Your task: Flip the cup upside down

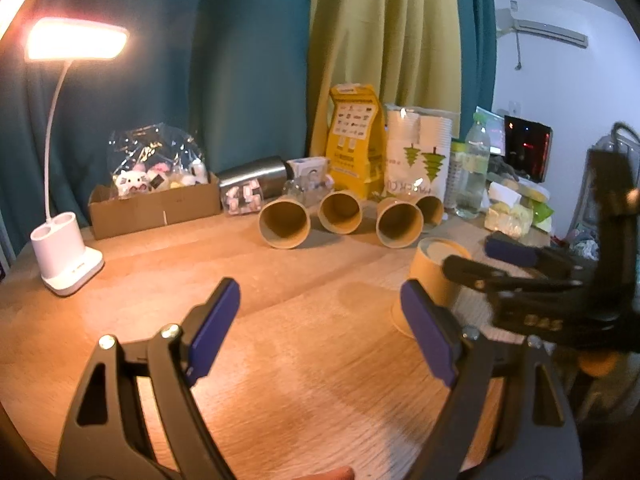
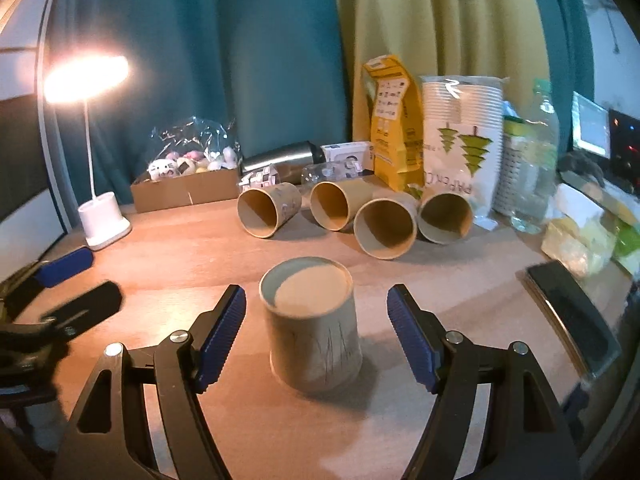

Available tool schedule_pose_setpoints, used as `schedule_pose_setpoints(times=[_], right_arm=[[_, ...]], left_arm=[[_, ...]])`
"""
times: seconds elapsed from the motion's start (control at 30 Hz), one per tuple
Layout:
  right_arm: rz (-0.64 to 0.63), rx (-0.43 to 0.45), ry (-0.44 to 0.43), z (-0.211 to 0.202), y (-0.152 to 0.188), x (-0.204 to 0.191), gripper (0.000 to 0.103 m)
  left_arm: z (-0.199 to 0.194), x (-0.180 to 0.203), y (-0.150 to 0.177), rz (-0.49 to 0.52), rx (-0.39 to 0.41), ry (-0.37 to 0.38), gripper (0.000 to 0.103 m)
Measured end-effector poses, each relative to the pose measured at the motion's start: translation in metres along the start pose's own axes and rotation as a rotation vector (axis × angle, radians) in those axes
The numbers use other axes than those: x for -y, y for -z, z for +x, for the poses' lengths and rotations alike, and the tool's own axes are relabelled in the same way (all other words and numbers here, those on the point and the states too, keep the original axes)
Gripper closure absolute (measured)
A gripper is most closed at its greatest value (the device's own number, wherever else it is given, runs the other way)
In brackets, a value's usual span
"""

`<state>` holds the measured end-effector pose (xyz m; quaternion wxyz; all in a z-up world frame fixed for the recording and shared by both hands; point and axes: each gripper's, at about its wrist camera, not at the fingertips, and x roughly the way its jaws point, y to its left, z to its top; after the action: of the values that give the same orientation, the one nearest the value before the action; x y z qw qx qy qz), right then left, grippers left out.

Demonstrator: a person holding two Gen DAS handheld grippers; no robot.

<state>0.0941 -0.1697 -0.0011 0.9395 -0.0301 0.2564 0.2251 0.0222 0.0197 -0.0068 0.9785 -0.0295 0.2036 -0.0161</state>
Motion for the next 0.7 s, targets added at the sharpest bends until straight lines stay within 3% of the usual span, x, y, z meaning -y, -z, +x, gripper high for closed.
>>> schedule_pose_setpoints(times=[0.27,0.63,0.67,0.7], right_arm=[[0.013,0.001,0.003,-0.038,0.008,-0.009,0.027],[0.019,-0.031,-0.011,-0.032,0.014,-0.012,0.027],[0.021,-0.031,-0.011,-0.032,0.015,-0.011,0.027],[0.022,-0.032,-0.011,-0.032,0.015,-0.011,0.027]], left_arm=[[-0.01,0.006,0.003,0.027,0.029,-0.009,0.019],[-0.015,0.009,0.003,0.044,0.043,-0.026,0.019],[-0.015,0.009,0.003,0.042,0.042,-0.03,0.015],[-0.015,0.008,0.002,0.041,0.042,-0.033,0.004]])
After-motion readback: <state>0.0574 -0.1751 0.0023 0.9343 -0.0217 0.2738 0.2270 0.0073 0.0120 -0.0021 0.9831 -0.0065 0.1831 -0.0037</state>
